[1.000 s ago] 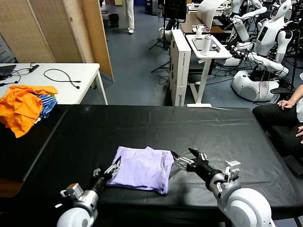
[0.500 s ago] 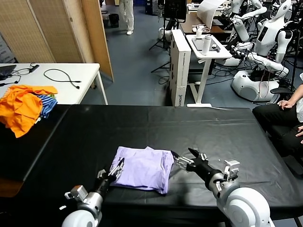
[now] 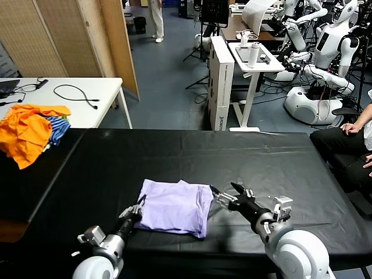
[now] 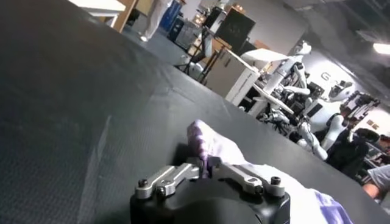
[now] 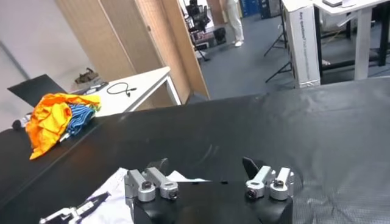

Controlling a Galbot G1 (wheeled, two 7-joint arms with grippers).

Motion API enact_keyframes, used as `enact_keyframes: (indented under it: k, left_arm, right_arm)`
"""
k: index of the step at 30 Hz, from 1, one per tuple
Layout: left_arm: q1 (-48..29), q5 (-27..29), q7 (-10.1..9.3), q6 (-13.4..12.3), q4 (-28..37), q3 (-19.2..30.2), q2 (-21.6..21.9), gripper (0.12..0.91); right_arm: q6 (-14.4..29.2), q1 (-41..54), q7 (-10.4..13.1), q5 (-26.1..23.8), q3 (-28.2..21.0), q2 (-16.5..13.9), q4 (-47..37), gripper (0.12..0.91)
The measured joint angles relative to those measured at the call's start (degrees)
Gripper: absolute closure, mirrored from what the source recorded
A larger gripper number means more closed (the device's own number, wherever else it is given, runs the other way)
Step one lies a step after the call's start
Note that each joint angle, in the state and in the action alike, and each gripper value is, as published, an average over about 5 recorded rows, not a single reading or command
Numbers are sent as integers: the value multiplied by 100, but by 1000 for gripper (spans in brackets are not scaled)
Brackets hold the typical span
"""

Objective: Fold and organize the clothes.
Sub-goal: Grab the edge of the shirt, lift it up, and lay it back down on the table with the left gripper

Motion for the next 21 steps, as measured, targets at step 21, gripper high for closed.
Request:
enact_keyframes:
  k: [21]
  left_arm:
    - [487, 689, -82, -69, -576, -2379, 2782, 847]
  right_arm:
    - [0, 61, 37, -98, -197, 202, -222, 118]
